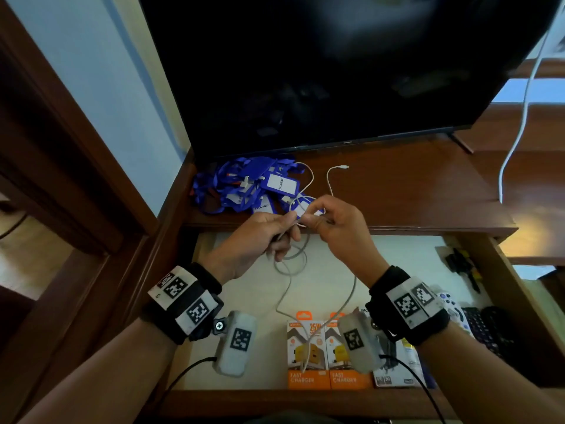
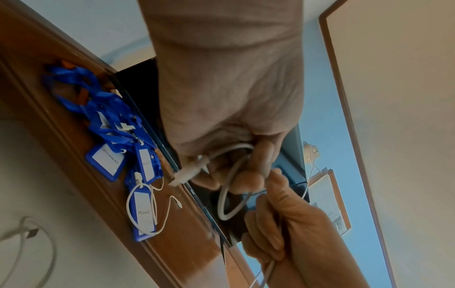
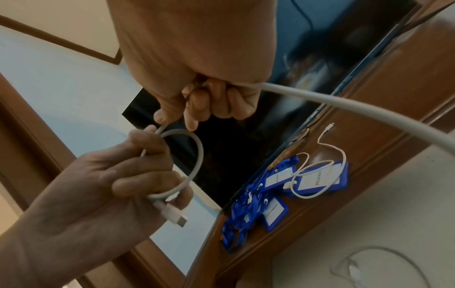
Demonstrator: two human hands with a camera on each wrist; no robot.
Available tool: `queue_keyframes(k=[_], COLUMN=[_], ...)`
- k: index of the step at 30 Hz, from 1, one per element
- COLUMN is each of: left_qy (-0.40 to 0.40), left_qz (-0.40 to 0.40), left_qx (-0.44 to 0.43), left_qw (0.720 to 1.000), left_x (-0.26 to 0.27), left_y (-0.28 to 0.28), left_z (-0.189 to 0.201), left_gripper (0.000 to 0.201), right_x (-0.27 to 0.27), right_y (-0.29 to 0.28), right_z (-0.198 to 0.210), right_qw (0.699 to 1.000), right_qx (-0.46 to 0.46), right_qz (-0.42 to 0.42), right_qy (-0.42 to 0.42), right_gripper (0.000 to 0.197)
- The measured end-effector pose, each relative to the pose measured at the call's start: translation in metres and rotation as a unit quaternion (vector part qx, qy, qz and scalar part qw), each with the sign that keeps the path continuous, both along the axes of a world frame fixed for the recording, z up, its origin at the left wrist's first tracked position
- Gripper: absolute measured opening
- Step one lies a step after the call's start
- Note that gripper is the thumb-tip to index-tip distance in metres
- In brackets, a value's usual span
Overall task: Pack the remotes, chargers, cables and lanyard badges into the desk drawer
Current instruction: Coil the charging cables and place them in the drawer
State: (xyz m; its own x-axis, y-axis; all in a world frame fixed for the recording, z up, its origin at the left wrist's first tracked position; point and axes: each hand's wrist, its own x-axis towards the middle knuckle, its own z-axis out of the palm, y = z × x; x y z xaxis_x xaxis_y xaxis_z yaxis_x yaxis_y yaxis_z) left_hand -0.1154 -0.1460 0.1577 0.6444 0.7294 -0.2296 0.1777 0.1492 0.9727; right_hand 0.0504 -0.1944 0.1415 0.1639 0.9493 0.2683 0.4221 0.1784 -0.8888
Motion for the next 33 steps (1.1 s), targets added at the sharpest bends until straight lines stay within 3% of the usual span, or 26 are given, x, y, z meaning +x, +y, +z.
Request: queue_keyframes(k=[4, 10, 14, 17, 21, 26, 29, 33], left_qy=[0.011, 0.032, 0.040, 0.014, -0.052, -0.136, -0.203, -0.290], left_qz=[-0.007, 0.027, 0.063, 0.068, 0.071, 0.059, 0.066, 0.111], left_qx=[0.013, -0.027, -0.033, -0.040, -0.079, -0.119, -0.155, -0.192], left_qw=[1.000, 0.999, 0.997, 0.997, 0.993, 0.982, 0.965, 0.931], left_x=[-0.007, 0.000, 0.006, 0.007, 0.006, 0.004, 0.003, -0.002], left_y=[0.002, -0.002, -0.004, -0.006, -0.010, -0.013, -0.010, 0.003], left_z=[-0.001, -0.005, -0.004, -0.006, -0.009, 0.000, 0.009, 0.020], left_gripper=[0.045, 0.045, 0.044, 0.042, 0.036, 0.033, 0.034, 0.035], right_x=[0.005, -0.001, -0.011, -0.008, -0.002, 0.001, 0.003, 0.014], right_y=[-0.002, -0.004, -0.007, -0.009, -0.010, -0.008, -0.008, -0.006], right_z=[-0.004, 0.000, 0.000, 0.000, 0.000, -0.002, -0.009, -0.024], right_qw=[0.998, 0.994, 0.987, 0.992, 0.976, 0.951, 0.938, 0.927], right_qx=[-0.012, -0.086, -0.111, -0.106, -0.122, -0.131, -0.119, -0.110], right_qz=[-0.011, 0.060, 0.109, 0.069, 0.021, 0.032, 0.067, 0.052], right_qy=[0.057, -0.032, -0.040, 0.021, 0.177, 0.279, 0.317, 0.355], right_gripper=[0.013, 0.019, 0.028, 0.034, 0.039, 0.037, 0.033, 0.019])
